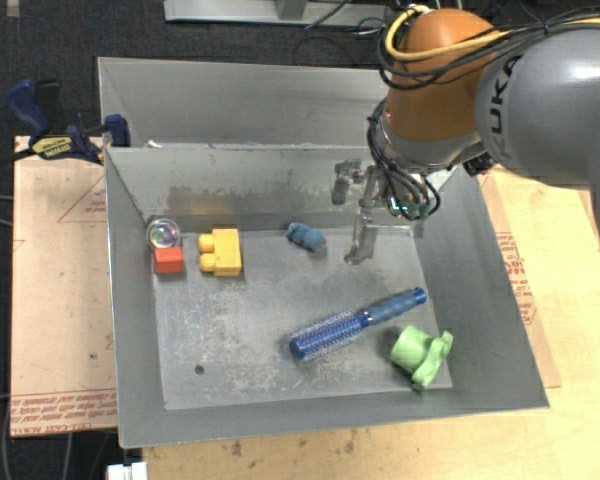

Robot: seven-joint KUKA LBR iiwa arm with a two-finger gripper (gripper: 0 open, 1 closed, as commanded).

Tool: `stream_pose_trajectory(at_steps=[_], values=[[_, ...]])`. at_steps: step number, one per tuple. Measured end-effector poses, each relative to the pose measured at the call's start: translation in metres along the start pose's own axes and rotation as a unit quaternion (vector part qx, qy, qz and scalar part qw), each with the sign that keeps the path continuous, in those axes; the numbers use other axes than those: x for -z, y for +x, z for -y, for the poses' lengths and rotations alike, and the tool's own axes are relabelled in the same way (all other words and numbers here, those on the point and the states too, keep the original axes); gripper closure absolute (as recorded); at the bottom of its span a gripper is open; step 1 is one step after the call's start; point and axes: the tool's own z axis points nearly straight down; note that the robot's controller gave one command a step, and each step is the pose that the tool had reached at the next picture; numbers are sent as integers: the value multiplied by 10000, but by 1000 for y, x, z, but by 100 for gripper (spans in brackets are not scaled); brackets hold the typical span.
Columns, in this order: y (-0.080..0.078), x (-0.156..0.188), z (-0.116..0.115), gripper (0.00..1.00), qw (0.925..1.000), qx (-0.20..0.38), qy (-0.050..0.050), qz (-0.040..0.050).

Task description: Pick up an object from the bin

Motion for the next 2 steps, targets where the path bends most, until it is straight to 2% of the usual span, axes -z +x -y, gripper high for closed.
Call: stream_pose_trajectory(at_steps=[1, 2], values=[[35, -128, 38, 0, 9983, 582, 2, 1], [112, -108, 88, 0, 9996, 272, -8, 76]])
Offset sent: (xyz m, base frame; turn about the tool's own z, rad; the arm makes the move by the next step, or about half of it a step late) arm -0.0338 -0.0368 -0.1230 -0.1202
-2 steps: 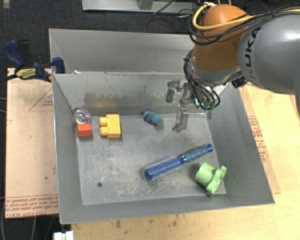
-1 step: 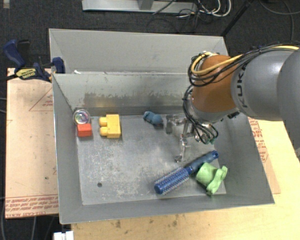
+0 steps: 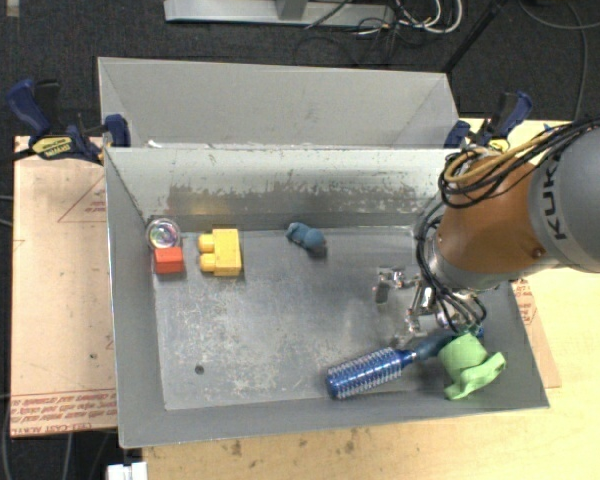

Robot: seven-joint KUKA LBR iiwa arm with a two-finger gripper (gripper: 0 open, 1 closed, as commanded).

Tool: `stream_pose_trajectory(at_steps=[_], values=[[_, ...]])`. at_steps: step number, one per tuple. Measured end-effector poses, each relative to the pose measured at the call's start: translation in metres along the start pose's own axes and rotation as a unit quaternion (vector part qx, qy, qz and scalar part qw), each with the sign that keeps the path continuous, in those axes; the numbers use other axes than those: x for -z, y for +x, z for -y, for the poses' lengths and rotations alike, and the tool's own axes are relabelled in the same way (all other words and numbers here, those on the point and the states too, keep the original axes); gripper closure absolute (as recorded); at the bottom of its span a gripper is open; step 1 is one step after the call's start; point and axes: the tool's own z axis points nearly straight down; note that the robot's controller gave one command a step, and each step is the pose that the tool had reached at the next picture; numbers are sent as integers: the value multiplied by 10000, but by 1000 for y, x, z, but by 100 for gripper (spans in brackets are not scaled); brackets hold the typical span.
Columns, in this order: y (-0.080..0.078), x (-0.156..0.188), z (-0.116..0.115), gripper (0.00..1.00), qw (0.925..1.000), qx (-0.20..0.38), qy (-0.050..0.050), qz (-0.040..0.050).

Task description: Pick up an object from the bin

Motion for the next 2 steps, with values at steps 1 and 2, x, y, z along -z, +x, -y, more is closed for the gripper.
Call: stream_pose_trajectory(at_steps=[1, 2], values=[[22, -5, 4, 0, 9992, 365, -21, 155], [35, -5, -16, 0, 9950, 992, 53, 116]])
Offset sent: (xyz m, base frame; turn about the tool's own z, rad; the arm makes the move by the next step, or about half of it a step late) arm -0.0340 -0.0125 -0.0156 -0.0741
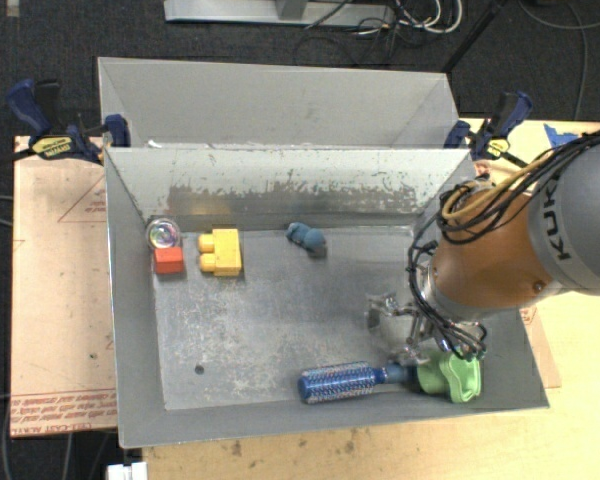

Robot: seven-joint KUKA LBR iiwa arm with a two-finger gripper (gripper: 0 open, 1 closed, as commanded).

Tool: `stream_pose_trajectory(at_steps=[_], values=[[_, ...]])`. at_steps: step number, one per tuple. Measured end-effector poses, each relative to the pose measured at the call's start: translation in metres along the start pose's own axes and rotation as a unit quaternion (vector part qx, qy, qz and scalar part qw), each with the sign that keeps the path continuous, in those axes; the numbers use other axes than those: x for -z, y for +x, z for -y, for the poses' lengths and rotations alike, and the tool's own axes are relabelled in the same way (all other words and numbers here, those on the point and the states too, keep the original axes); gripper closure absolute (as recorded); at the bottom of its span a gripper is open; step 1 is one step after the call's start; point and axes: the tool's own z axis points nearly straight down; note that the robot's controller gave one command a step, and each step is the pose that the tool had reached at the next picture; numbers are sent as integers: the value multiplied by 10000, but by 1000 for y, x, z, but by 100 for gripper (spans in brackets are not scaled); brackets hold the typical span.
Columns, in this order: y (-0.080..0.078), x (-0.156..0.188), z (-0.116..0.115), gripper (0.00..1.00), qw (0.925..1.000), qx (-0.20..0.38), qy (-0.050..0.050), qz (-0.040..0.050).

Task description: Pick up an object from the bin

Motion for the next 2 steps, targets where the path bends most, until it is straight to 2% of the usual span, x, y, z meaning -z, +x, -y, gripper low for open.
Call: stream_pose_trajectory(at_steps=[1, 2], values=[[-3, 2, -56, 0, 9998, 174, -28, -15], [5, 44, 11, 0, 9986, -518, -33, -114]])
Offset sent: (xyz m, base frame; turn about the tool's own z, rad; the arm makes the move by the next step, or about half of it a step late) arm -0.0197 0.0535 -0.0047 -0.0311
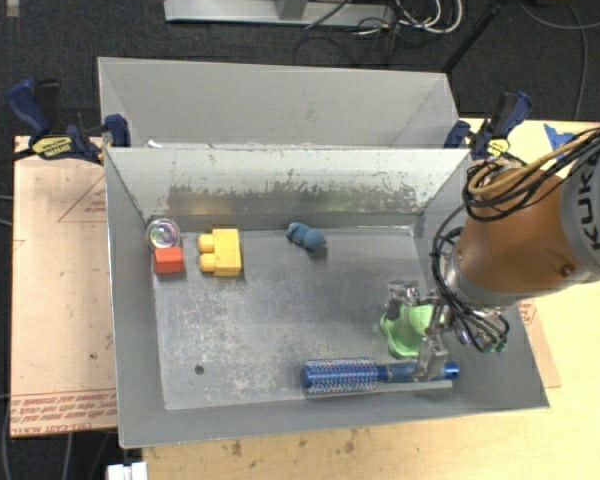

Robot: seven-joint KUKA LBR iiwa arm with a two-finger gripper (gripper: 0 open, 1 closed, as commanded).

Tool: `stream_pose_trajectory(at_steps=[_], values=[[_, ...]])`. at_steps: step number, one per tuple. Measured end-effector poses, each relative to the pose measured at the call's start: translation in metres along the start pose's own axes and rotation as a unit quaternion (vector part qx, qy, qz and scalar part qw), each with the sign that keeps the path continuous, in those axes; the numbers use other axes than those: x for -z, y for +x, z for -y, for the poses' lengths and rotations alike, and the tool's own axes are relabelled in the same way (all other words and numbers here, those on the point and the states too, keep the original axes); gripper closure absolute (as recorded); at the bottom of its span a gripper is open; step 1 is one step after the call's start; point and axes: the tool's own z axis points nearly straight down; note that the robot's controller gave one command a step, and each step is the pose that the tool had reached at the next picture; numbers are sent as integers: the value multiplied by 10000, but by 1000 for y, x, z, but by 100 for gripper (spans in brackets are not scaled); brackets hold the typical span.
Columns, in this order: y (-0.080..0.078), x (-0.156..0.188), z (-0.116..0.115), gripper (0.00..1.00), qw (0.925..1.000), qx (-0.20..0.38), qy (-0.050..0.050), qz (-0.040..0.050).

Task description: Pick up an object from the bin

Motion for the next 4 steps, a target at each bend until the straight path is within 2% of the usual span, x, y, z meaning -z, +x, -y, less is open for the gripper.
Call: stream_pose_trajectory(at_steps=[1, 2, 3, 4], values=[[8, -52, -10, 0, 9991, 432, -5, 55], [13, -54, -11, 100, 9990, 444, -23, -33], [-1, 67, -3, 100, 9981, 609, -7, 6], [8, 121, 14, 100, 9564, 2921, -16, -7]])
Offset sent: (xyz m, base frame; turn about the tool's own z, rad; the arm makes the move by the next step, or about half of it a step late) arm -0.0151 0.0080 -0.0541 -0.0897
